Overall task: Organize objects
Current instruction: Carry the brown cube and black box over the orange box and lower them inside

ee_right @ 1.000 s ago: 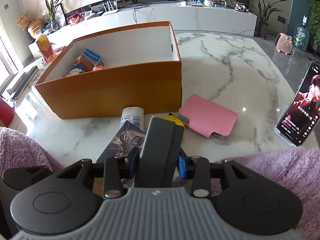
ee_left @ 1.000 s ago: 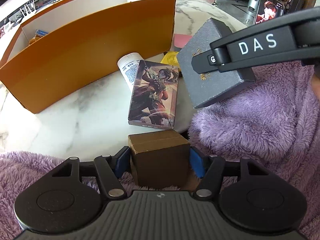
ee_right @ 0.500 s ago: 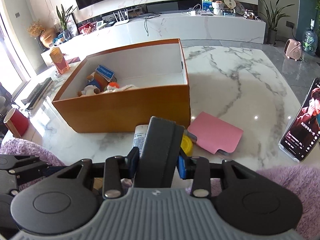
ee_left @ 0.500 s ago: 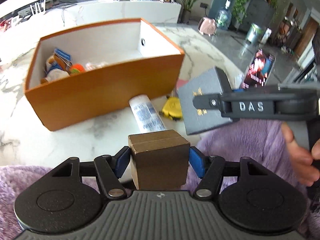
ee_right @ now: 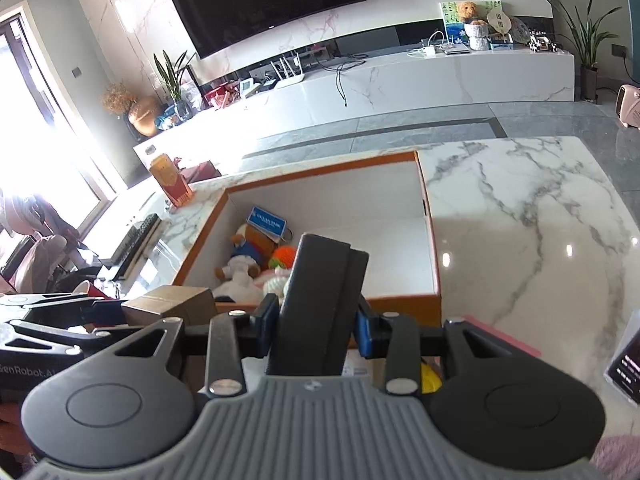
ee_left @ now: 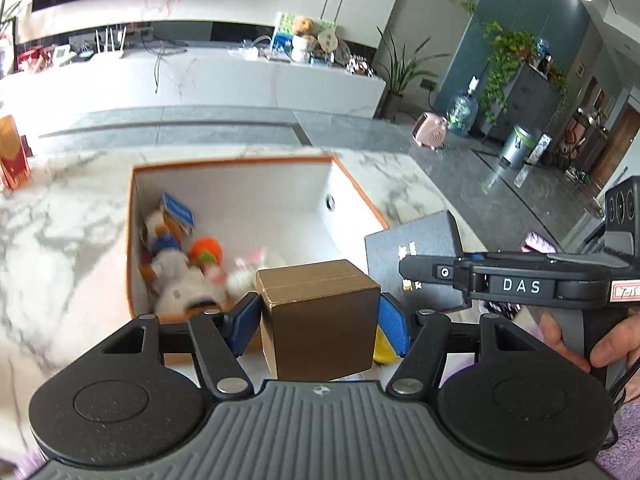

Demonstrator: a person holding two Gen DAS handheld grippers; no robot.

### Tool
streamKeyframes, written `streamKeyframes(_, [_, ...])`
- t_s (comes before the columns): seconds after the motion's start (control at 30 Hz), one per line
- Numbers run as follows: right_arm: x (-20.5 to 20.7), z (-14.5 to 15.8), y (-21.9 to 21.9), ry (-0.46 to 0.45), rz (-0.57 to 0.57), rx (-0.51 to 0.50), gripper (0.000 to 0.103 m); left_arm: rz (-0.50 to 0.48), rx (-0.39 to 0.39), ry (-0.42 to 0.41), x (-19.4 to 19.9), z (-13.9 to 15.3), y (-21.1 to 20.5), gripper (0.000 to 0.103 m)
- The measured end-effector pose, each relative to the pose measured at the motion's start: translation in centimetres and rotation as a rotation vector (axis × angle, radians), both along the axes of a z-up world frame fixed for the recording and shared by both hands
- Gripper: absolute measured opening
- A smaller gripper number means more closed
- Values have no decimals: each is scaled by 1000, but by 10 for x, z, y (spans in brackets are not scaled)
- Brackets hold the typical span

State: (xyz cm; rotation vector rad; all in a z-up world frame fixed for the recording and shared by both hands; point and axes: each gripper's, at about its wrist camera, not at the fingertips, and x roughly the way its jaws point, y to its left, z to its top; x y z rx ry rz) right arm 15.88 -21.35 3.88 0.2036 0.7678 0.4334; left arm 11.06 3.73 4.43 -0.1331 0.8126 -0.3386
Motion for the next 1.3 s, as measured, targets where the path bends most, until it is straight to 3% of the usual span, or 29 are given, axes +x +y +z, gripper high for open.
streamKeyframes(0.13, [41,2,12,7,6,10,41,32,9,-13,36,10,17,74])
streamKeyframes(0.3, [103,-14,36,48,34,1,41,70,26,18,93,1,33,74])
streamKeyframes(0.57, [200,-65,85,139,62,-123,41,86,5,33,152,-20,47,74])
streamKeyframes(0.67, [223,-83,95,189,75,-113,41,91,-1,35,162,-27,53,74])
streamKeyframes(1.13, [261,-125,102,338,91,-72,43,62,6,29,167,-41,52,74])
streamKeyframes(1.2, [261,-124,99,348,73,-86,49,61,10,28,167,-41,51,74])
streamKeyframes(1.23, [260,-122,98,339,64,-112,59,59,9,28,166,-41,51,74])
streamKeyframes(1.3, [257,-117,98,301,51,-175,66,55,9,27,165,-41,50,74])
